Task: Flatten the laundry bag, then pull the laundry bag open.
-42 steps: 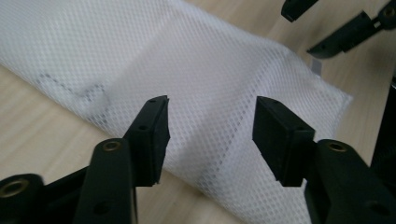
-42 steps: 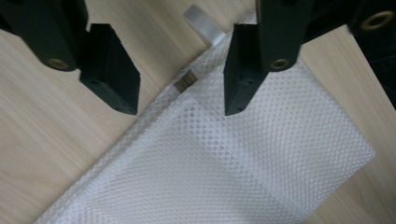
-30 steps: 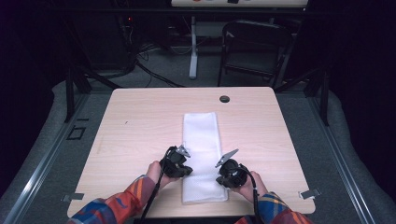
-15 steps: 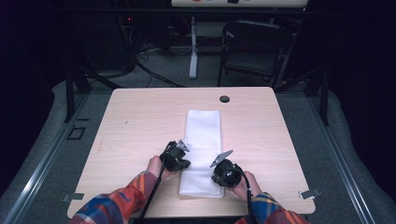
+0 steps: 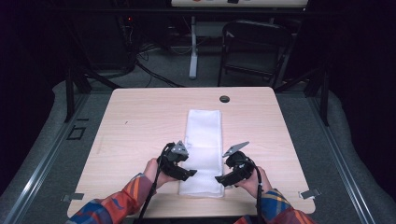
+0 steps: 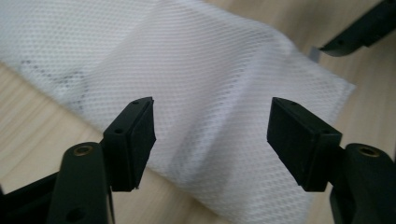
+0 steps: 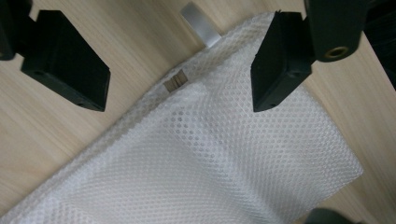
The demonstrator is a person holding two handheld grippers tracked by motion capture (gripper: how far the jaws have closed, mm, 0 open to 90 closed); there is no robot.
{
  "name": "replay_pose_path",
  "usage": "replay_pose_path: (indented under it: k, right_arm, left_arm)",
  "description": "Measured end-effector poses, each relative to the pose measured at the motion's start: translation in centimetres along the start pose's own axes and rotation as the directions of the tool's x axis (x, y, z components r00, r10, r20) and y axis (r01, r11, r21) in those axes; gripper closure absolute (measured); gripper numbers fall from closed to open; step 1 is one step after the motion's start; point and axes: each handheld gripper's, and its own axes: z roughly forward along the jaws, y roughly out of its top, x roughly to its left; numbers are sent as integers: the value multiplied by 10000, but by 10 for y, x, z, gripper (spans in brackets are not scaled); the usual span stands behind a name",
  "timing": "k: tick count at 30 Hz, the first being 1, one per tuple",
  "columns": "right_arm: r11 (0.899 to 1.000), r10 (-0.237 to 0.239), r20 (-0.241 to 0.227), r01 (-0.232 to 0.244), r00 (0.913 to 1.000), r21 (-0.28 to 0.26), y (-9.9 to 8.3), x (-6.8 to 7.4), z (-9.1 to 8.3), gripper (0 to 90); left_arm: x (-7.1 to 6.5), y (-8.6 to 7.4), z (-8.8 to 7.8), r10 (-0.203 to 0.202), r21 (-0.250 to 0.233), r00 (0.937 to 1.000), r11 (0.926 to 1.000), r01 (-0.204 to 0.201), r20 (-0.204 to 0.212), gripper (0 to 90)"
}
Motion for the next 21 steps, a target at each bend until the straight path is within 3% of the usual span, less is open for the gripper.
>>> replay_pose_path:
  k: [7,11,18,21]
  right_arm:
    - [9998,177,38,-177,9998,34,-2,-4,-3,182]
    - [9994,334,120,-334,9994,3,-3,-6,-3,193]
    - [9993,332,205,-335,9992,165,-4,-8,-2,250]
    - [9993,318,234,-323,9992,205,-4,-8,-2,262]
  left_arm:
    - [-22,1,13,643,425,9964,9969,-667,548,294]
    - [-36,1,25,1084,731,9907,9907,-1145,817,300]
    - [-48,-1,37,1635,1240,9837,9773,-1720,754,378]
    - [-50,-1,41,1704,1399,9831,9740,-1784,676,412]
